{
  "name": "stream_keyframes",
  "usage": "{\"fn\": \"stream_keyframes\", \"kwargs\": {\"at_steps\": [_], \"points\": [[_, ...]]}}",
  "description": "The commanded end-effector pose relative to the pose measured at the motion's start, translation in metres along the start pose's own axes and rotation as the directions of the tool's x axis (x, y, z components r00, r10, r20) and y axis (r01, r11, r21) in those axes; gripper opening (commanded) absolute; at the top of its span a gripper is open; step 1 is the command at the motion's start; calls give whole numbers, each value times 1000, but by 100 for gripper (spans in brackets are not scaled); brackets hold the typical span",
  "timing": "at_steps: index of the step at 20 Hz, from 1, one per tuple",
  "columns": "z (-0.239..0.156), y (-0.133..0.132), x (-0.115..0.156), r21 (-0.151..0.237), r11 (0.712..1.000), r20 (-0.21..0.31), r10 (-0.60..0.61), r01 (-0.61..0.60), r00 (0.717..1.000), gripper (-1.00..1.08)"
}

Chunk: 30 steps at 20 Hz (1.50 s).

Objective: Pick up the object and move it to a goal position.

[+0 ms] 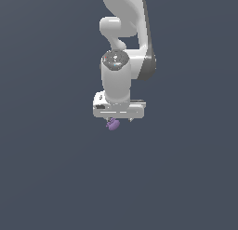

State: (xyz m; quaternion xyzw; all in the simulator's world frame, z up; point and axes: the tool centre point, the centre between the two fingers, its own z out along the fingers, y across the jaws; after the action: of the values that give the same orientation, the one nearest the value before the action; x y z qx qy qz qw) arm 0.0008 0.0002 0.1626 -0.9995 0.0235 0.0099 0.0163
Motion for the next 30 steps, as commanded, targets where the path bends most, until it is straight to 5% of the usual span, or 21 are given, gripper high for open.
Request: {"fn": "stream_keyframes", "kwargs": {"at_steps": [1,10,22,30], "points": [[0,0,0,0,1000,0,0,0,1000,100],[-22,33,11,-13,998,-53,56,-57,997,100],[-9,33,4,-10,992,-49,126,-127,991,100],[18,34,-13,-5,959,-42,282,-283,958,100]]}}
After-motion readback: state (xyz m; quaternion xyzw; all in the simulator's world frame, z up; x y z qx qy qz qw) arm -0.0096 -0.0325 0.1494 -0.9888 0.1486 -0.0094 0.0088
